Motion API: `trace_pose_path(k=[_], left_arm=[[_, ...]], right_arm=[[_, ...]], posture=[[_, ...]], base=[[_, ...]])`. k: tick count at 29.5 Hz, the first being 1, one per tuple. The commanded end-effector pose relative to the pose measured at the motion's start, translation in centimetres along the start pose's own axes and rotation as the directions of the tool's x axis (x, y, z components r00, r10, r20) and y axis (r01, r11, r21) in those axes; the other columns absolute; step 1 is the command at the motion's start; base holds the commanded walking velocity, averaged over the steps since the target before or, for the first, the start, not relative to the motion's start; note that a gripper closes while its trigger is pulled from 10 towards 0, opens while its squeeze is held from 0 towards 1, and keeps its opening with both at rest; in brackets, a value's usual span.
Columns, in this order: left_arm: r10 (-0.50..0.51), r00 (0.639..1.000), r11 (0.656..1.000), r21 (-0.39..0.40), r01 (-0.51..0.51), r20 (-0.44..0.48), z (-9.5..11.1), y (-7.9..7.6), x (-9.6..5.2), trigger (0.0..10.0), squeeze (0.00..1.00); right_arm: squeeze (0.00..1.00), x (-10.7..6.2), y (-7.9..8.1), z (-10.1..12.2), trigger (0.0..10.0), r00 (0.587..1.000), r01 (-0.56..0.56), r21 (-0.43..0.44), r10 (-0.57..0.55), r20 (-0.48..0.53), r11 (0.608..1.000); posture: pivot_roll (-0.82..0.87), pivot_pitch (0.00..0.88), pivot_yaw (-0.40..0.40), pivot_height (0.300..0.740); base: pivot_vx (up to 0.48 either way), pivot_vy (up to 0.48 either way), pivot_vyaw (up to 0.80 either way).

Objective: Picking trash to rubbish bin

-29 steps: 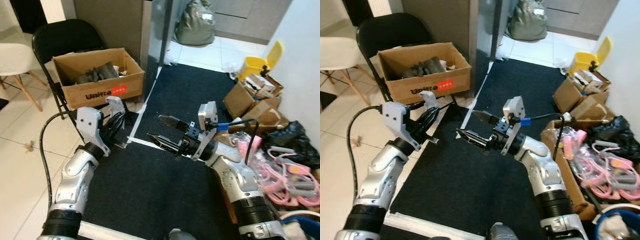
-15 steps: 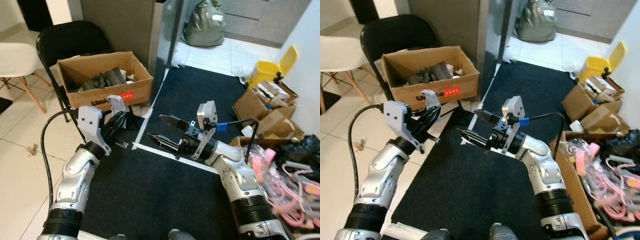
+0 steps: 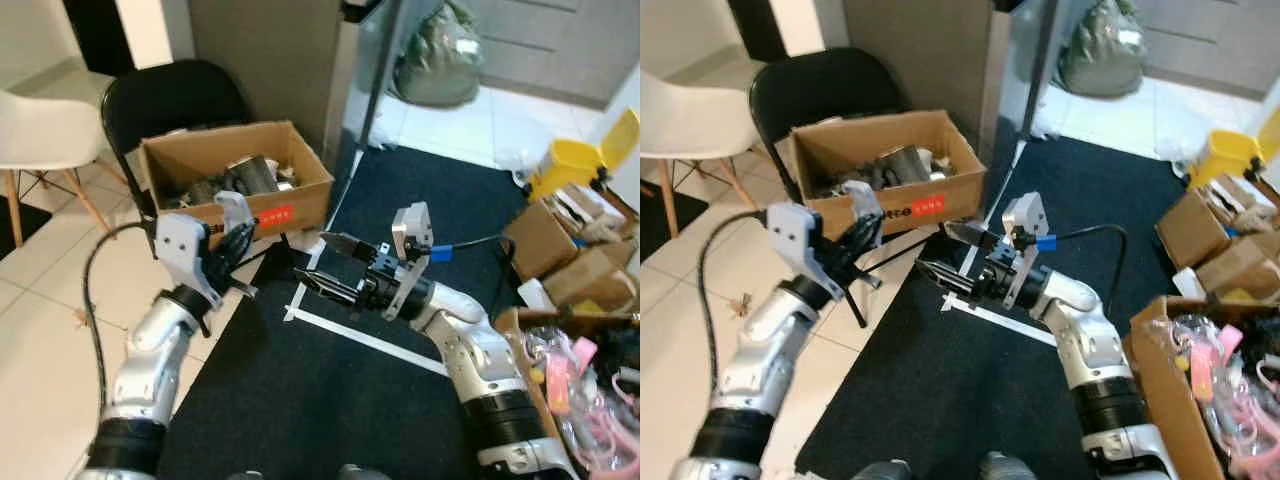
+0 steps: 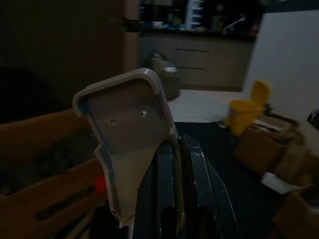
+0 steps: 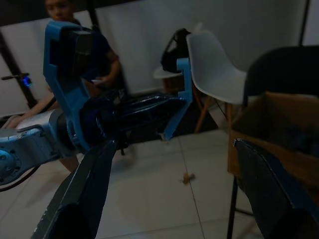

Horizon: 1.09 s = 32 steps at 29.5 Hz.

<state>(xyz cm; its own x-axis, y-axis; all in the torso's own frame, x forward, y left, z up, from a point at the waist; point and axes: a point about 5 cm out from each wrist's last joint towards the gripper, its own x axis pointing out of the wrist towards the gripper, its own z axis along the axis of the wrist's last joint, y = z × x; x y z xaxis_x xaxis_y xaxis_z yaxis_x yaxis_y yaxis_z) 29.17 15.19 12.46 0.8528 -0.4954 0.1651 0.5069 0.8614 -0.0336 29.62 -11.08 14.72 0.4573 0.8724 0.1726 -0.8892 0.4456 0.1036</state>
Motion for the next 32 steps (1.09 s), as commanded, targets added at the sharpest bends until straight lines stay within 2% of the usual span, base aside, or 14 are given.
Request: trace_pose_path(k=[1, 32], left_arm=[[-0.009, 1.000, 1.000, 0.002, 0.009, -0.009, -0.12, -0.16, -0.06, 10.0, 0.00], [-0.013, 1.000, 1.000, 0.003, 0.013, -0.007, -0.12, -0.16, -0.07, 10.0, 0.00]], right_arm=[[0.00, -0.25, -0.15, -0.08, 10.0, 1.000, 0.010, 0.004, -0.010, -0.009, 1.000], [0.00, -0.21, -0.25, -0.08, 10.0, 1.000, 0.020, 0.011, -0.019, -0.011, 1.000]], posture=[[0.04, 0.000, -0.021, 0.740], [0.04, 0.000, -0.023, 0.740]], base=[[0.337, 0.000, 0.00], [0.346, 0.000, 0.00]])
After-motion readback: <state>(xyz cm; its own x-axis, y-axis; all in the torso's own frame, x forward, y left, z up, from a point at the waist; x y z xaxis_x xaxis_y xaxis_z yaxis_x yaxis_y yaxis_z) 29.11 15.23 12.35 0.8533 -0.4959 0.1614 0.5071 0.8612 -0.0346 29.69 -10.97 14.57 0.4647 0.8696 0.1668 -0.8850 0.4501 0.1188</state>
